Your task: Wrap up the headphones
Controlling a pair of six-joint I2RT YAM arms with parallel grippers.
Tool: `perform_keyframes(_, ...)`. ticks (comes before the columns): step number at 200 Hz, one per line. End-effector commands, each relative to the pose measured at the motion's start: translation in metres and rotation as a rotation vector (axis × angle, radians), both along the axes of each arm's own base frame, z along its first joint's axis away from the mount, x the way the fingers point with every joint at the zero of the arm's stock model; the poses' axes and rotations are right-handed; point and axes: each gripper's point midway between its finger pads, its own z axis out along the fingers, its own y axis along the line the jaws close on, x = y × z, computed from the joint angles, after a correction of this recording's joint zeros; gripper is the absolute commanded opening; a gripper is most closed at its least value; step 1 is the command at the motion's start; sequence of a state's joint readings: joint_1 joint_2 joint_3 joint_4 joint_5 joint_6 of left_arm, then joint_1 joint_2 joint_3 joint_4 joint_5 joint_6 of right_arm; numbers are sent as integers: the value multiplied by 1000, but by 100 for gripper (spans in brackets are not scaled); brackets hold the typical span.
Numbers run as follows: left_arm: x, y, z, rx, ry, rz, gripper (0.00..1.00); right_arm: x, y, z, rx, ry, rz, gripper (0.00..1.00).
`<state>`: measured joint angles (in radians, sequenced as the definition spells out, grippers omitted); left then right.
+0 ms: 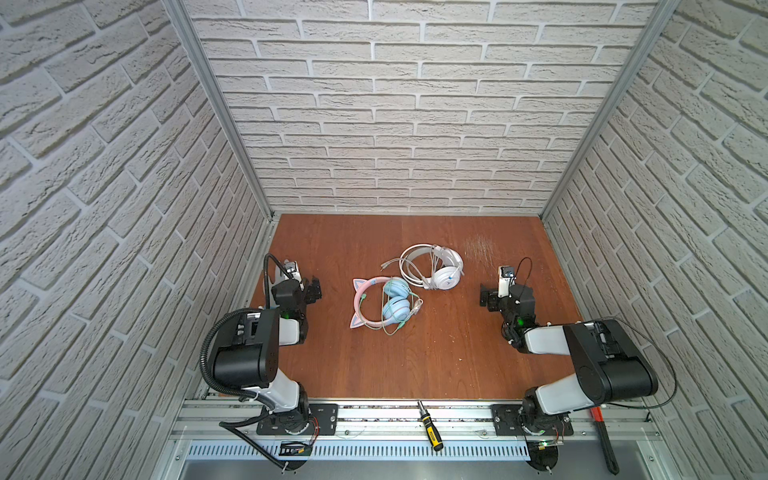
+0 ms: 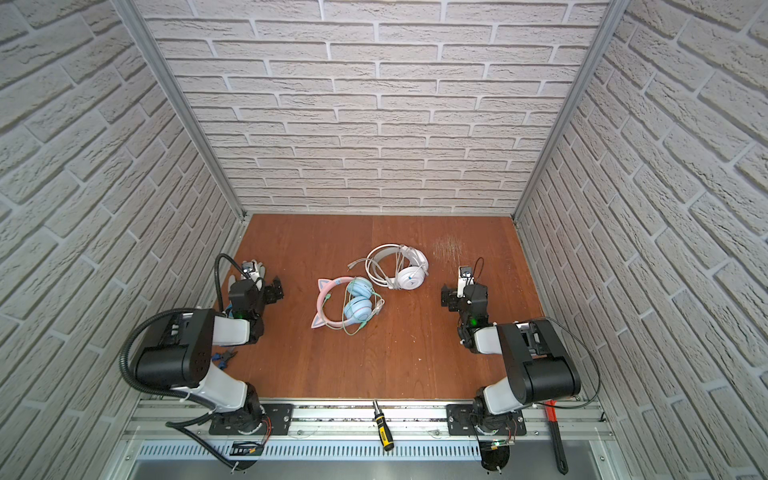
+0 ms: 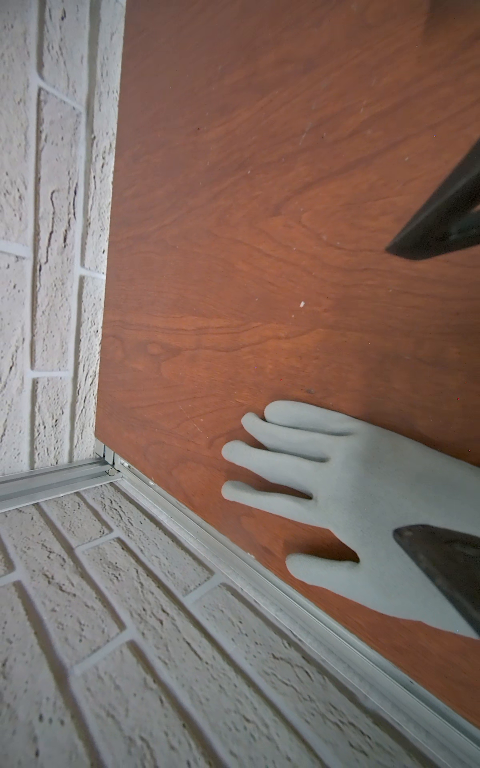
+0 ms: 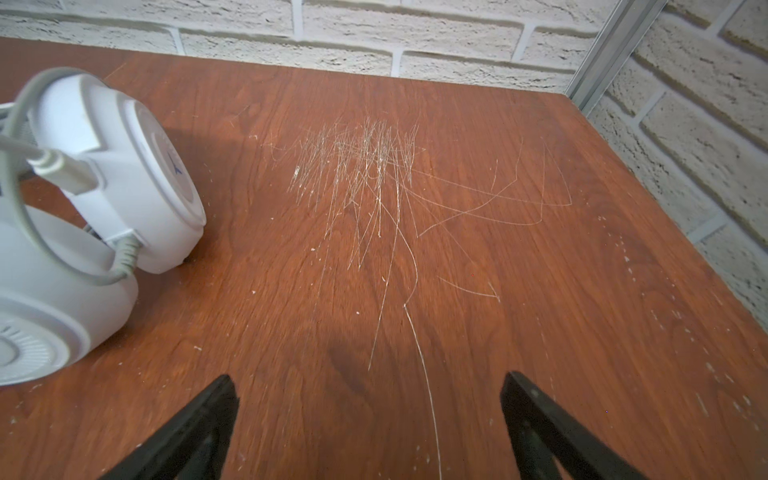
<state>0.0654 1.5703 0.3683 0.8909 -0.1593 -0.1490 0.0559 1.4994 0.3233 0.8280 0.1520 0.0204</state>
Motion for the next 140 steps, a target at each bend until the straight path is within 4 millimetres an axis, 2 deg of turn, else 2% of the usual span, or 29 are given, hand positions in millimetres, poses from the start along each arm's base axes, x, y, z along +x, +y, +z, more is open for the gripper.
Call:
perform_keyframes(1, 5, -1, 13, 35, -53, 5, 98, 10, 1, 25, 21, -92, -2, 100)
perform_keyframes(140, 5, 0, 13, 40, -52, 11, 98, 10, 2, 25, 20, -79, 4, 100)
